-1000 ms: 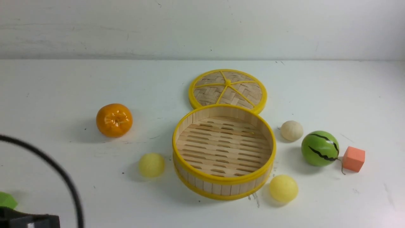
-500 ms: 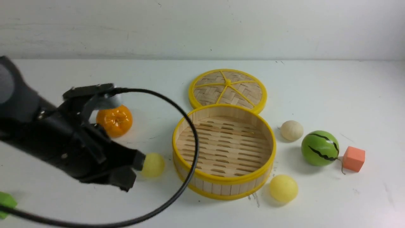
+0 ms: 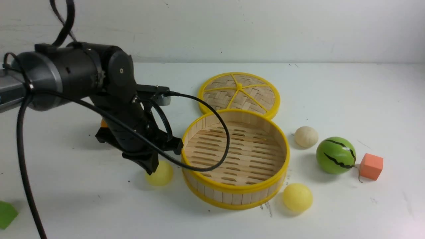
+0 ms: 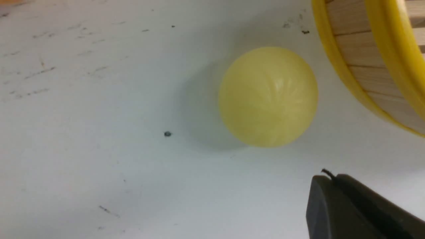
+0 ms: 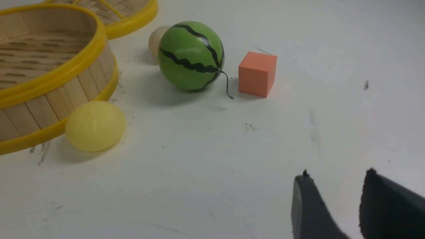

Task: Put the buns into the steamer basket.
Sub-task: Use the left arm to grab a steamed stuffed bun

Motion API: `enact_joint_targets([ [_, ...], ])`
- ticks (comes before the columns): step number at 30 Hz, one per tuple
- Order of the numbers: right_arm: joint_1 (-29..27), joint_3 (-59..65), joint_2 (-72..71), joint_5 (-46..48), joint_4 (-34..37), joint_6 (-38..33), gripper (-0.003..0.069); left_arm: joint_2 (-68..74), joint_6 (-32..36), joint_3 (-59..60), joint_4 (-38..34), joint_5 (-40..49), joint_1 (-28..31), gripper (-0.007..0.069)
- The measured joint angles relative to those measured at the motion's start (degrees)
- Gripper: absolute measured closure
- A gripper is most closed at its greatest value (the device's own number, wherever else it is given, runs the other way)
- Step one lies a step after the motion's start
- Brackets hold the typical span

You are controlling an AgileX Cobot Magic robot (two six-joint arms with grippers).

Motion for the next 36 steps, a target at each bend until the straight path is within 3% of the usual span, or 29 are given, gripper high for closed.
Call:
enact_joint_targets([
  [11,0.0,0.0,0.0,0.0,0.0,0.0,0.042,2.76,2.01,-0.43,1.04,-6.5,0.0,0.0419],
  [16,0.0,0.0,0.0,0.0,0.0,0.0,0.042,2.95,2.14,-0.43,2.78,-7.77,0.0,0.0393],
  [31,0.0,0.0,0.0,0.0,0.0,0.0,0.042,7.56,2.16,-0.54,3.32,-9.77,0.0,0.0389],
  [34,0.0,0.0,0.0,0.0,0.0,0.0,0.042,7.91,2.16,-0.63,3.26,-9.77,0.0,0.0438],
  [36,0.0,0.0,0.0,0.0,0.0,0.0,0.042,7.91,2.16,-0.63,3.22,-9.34,0.0,0.0538],
])
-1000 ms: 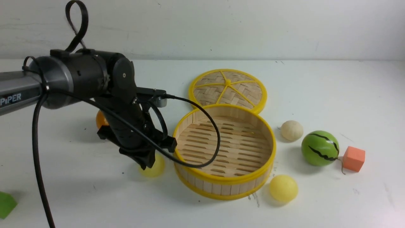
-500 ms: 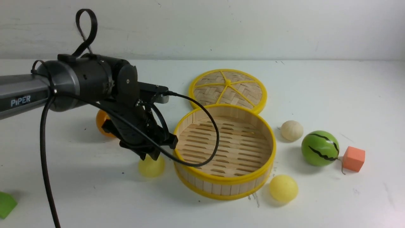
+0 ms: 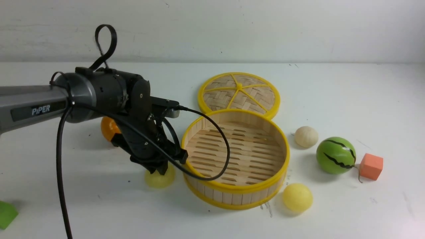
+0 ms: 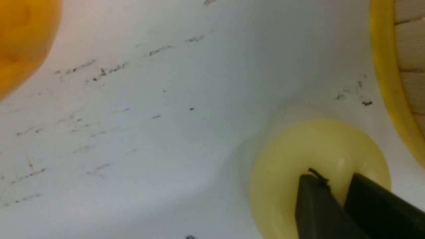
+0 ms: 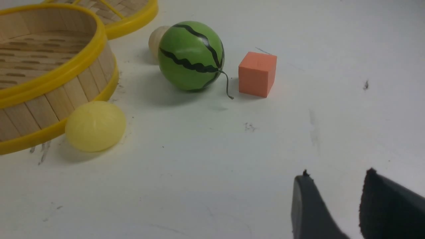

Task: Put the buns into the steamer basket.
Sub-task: Use the left arm to grab a steamed stuffed bun, then use the left arm to put the steamed stuffed bun into the steamer

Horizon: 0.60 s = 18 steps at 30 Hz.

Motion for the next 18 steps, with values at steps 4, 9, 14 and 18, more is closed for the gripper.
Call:
enact_joint_targets([
  [4,0.0,0.0,0.0,0.02,0.0,0.0,0.042,0.0,-0.07,-1.84,0.19,3.09,0.0,0.0638],
  [9,0.0,0.0,0.0,0.02,0.0,0.0,0.042,-3.75,-1.57,-6.75,0.88,8.93,-1.88,0.0638],
  [14,0.0,0.0,0.0,0.02,0.0,0.0,0.042,-6.83,-1.52,-12.53,0.61,9.2,-6.45,0.0638],
  [18,0.0,0.0,0.0,0.02,0.0,0.0,0.042,-2.45,-1.52,-17.18,-0.03,9.25,-9.75,0.0638],
])
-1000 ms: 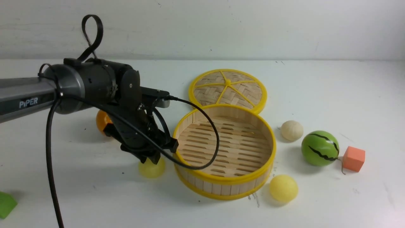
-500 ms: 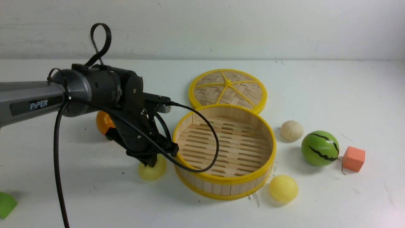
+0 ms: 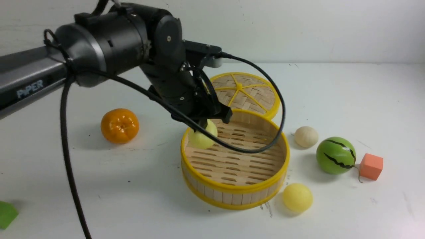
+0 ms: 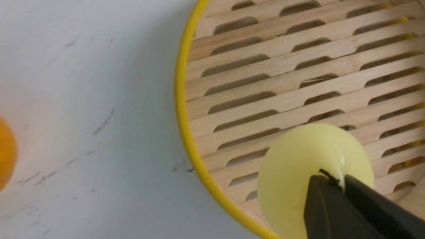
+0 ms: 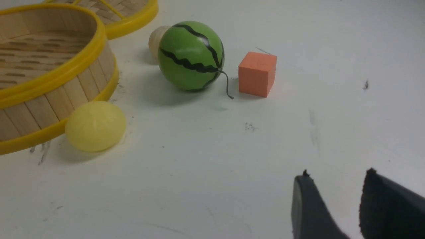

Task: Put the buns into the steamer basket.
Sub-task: Use the left arm to put the steamed stuffed bun into the steamer, then use the right arm to grab a steamed stuffed bun

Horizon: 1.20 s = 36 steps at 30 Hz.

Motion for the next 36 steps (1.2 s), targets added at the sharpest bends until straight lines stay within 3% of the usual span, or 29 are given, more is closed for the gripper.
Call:
enact_joint_targets([
  [9,0.0,0.0,0.0,0.0,0.0,0.0,0.042,11.23,0.0,-5.54,0.92,1.16,-0.07,0.0603],
  [12,0.0,0.0,0.0,0.0,0.0,0.0,0.042,12.67,0.0,-7.95,1.13,3.27,-0.07,0.0512],
  [16,0.0,0.0,0.0,0.0,0.0,0.0,0.042,11.86,-0.38,-12.05,1.13,8.44,-0.07,0.0291],
  [19,0.0,0.0,0.0,0.0,0.0,0.0,0.042,8.78,-2.23,-13.6,0.87,11.5,-0.07,0.0251],
  [23,0.0,0.0,0.0,0.0,0.0,0.0,0.042,0.68,-3.2,-12.39,-0.24,13.9,-0.07,0.0392],
  [24,0.0,0.0,0.0,0.0,0.0,0.0,0.042,-4.06,-3.26,-9.74,-1.45,13.61,-0.07,0.0511],
  [25,0.0,0.0,0.0,0.0,0.0,0.0,0.042,-4.66,-3.26,-9.31,-1.61,13.51,-0.07,0.0526],
  [26,0.0,0.0,0.0,0.0,0.0,0.0,0.042,-8.93,-3.08,-5.65,-2.86,12.32,-0.07,0.0608],
  [28,0.0,0.0,0.0,0.0,0.0,0.0,0.042,-13.22,-2.94,-1.01,-4.06,10.31,-0.07,0.0638],
  [36,0.0,0.0,0.0,0.0,0.0,0.0,0.042,-39.67,1.59,35.82,-9.75,-13.33,-0.07,0.0638],
])
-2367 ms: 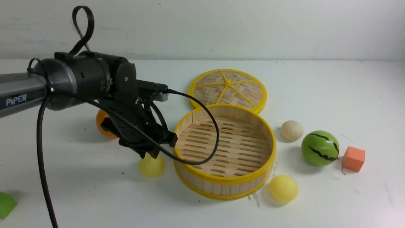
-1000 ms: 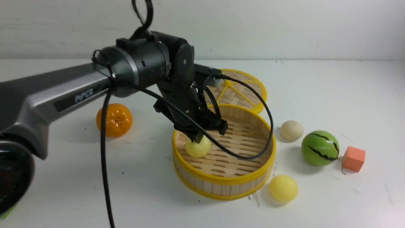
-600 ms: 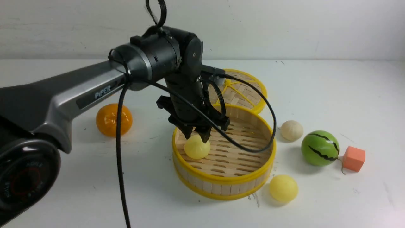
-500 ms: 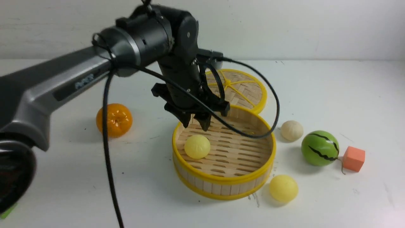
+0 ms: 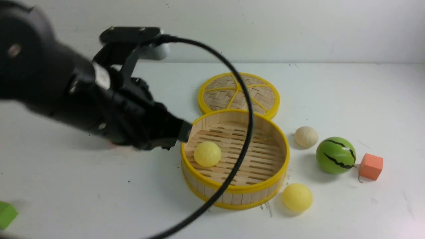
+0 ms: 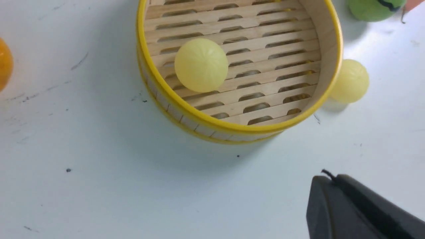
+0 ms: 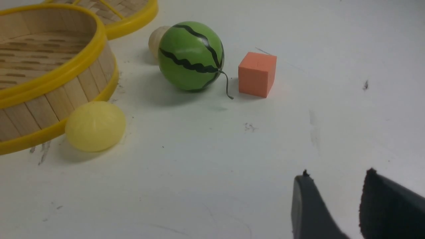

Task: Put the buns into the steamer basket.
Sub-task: Use the right arm to grab a steamed stuffed bun

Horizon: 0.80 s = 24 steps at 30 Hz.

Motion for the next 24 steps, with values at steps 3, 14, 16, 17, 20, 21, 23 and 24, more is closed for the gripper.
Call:
enact_joint_targets([
  [3,0.0,0.0,0.0,0.0,0.0,0.0,0.042,-10.48,4.34,14.22,-3.41,-10.75,0.0,0.0638],
  [14,0.0,0.0,0.0,-0.16,-0.15,0.0,0.042,-40.04,7.3,45.37,-15.21,-35.16,0.0,0.0638],
  [16,0.05,0.12,0.0,-1.38,0.74,1.26,0.042,-45.09,7.3,48.22,-15.37,-36.37,0.0,0.0638],
  [17,0.06,0.26,0.0,-2.22,2.47,2.74,0.042,-46.57,7.3,49.01,-15.49,-36.58,0.0,0.0638],
  [20,0.16,0.46,0.0,-6.32,8.71,8.13,0.042,-49.84,7.3,51.13,-15.54,-36.78,0.0,0.0638],
  [21,0.22,0.46,0.0,-8.55,13.17,10.92,0.042,-50.53,7.3,51.89,-15.54,-36.78,0.0,0.0638],
  [23,0.22,0.46,0.0,-10.91,16.6,13.32,0.042,-50.79,7.3,52.5,-15.54,-36.78,0.0,0.0638],
  [24,0.22,0.46,0.0,-13.96,19.72,15.22,0.0424,-50.94,7.3,52.97,-15.54,-36.37,0.0,0.0638],
])
